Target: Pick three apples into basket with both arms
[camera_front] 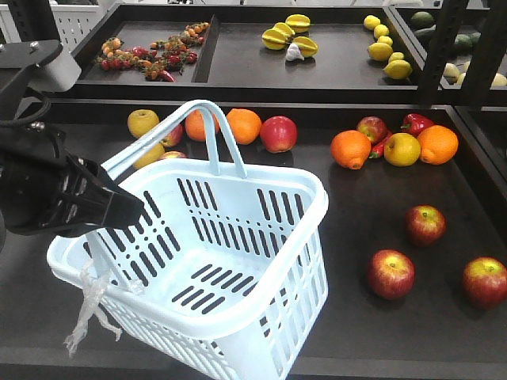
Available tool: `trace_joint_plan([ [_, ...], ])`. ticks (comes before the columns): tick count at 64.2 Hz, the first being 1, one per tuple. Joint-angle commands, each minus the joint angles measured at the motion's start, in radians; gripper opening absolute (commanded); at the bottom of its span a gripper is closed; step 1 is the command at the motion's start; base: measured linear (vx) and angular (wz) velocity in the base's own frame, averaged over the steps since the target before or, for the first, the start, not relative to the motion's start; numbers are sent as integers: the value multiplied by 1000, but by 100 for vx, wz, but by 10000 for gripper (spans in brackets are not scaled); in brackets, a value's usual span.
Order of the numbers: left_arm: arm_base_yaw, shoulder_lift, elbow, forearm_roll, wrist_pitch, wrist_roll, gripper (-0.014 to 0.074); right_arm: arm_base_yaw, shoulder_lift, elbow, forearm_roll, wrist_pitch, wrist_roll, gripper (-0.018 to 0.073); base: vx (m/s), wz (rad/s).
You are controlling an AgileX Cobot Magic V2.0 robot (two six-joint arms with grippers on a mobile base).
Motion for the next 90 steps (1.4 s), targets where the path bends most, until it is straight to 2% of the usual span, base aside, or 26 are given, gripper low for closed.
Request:
trace_joint_plan([
  [1, -6, -23, -30, -26, -74, -7, -8, -5, -11, 15, -10, -71, -5, -1, 7, -5],
  [90, -6, -23, -30, -26, -74, -7, -8, -5, -11, 15, -10, -73, -5, -1, 6, -1],
])
